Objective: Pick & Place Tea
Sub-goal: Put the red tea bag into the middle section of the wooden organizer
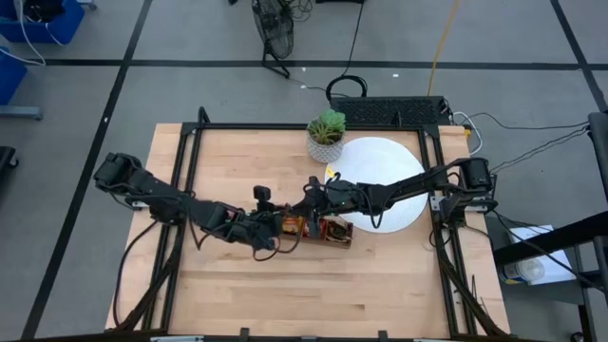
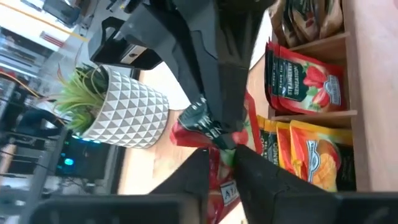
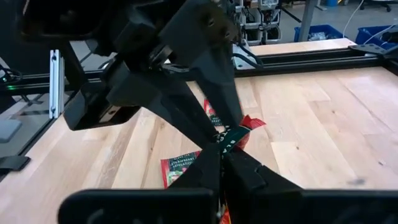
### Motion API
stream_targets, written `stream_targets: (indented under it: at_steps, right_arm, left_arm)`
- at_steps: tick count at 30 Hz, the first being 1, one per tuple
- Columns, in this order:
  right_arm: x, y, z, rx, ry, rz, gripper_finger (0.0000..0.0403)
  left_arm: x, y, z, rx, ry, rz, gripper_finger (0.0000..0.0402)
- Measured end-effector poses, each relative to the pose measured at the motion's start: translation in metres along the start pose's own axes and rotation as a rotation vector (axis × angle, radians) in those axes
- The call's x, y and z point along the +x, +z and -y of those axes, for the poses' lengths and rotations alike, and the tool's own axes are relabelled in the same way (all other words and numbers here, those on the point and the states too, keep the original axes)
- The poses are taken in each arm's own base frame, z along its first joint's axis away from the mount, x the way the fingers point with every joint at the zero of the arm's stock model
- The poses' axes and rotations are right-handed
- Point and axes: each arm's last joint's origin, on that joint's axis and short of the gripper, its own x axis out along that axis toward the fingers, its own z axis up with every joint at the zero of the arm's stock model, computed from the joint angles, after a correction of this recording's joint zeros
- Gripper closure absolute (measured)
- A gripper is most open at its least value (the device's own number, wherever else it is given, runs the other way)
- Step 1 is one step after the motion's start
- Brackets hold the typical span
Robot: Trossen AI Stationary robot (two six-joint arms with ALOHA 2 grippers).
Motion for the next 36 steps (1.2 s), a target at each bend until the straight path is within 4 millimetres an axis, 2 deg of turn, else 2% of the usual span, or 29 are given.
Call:
stream_targets:
  at_steps: [3, 9, 13, 16, 20, 23, 26, 29, 32, 36]
  right_arm:
    - [0.0, -0.001, 0.0, 0.0, -0.003, -0.004, 0.0402]
    - [0.0, -0.003, 0.0, -0.022, -0.041, -0.025, 0.0402]
    - [-0.007, 0.003, -0.007, -0.048, -0.036, -0.034, 0.0402]
    - [-0.019, 0.014, -0.02, -0.064, -0.007, -0.037, 0.0402]
    - [-0.037, 0.028, -0.038, -0.062, 0.016, -0.176, 0.0403]
    - [-0.044, 0.042, -0.056, -0.098, -0.052, -0.346, 0.0403]
    - [-0.041, 0.055, -0.071, -0.118, -0.086, -0.477, 0.0403]
    - [-0.025, 0.051, -0.072, -0.128, -0.101, -0.588, 0.0403]
    - [-0.012, 0.032, -0.065, -0.117, -0.098, -0.71, 0.0403]
    - [-0.004, 0.019, -0.054, -0.068, -0.11, -0.786, 0.0403]
  left_arm:
    - [0.002, -0.001, -0.002, -0.01, -0.007, -0.006, 0.0282]
    - [0.002, 0.002, -0.003, -0.011, -0.004, 0.007, 0.0162]
    - [-0.021, 0.01, -0.013, -0.049, -0.015, 0.081, 0.0098]
    - [-0.045, 0.009, -0.028, -0.095, -0.036, 0.127, 0.0071]
    - [-0.08, 0.002, -0.057, -0.213, -0.111, 0.25, 0.0063]
    - [-0.09, -0.013, -0.067, -0.276, -0.148, 0.306, 0.0069]
    - [-0.09, -0.028, -0.073, -0.336, -0.12, 0.349, 0.0077]
    - [-0.082, -0.043, -0.071, -0.371, -0.09, 0.364, 0.0085]
    - [-0.073, -0.051, -0.069, -0.396, -0.064, 0.372, 0.009]
    - [-0.065, -0.057, -0.068, -0.414, -0.057, 0.354, 0.0091]
